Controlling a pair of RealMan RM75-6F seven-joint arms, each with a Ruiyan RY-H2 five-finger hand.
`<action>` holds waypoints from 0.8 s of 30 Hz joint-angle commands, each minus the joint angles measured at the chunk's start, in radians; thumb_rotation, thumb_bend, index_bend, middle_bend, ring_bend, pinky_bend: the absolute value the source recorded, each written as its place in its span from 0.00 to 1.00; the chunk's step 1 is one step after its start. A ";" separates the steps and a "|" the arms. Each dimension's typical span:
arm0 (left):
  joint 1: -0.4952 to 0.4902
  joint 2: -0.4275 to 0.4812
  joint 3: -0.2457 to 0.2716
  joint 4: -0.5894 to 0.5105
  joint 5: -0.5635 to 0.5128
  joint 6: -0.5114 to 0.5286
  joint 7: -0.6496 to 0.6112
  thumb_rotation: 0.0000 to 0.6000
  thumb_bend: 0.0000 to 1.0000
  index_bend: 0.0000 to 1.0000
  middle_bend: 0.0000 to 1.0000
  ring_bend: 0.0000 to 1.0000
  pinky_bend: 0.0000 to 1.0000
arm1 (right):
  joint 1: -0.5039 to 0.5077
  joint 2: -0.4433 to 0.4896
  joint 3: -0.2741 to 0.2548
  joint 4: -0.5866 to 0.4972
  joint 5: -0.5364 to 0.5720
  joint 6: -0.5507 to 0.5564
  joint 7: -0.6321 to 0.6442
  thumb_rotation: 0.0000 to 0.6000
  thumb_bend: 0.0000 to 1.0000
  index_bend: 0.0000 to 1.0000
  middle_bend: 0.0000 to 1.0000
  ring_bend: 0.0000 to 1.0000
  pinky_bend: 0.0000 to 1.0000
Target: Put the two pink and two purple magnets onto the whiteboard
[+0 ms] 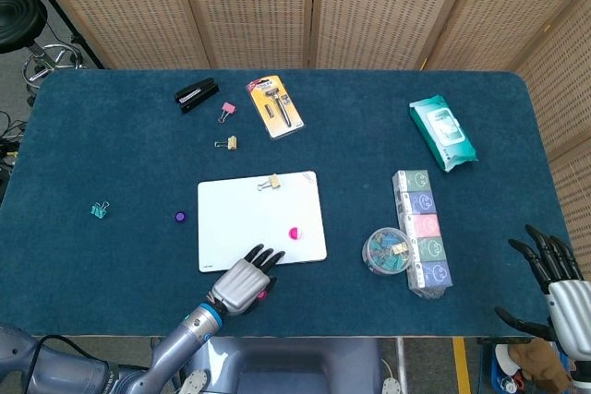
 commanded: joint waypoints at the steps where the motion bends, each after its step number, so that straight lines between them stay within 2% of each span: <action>1: 0.001 -0.002 -0.001 0.000 -0.004 0.002 0.006 1.00 0.31 0.56 0.00 0.00 0.00 | 0.000 0.002 0.000 -0.001 -0.001 -0.004 0.003 1.00 0.03 0.14 0.00 0.00 0.00; 15: -0.002 0.014 -0.018 -0.015 -0.015 0.009 0.019 1.00 0.34 0.57 0.00 0.00 0.00 | -0.003 0.005 0.006 -0.006 -0.002 -0.024 0.000 1.00 0.02 0.14 0.00 0.00 0.00; 24: -0.017 0.030 -0.054 -0.028 -0.035 0.013 0.025 1.00 0.34 0.57 0.00 0.00 0.00 | -0.003 0.007 0.007 -0.012 0.000 -0.039 -0.005 1.00 0.03 0.14 0.00 0.00 0.00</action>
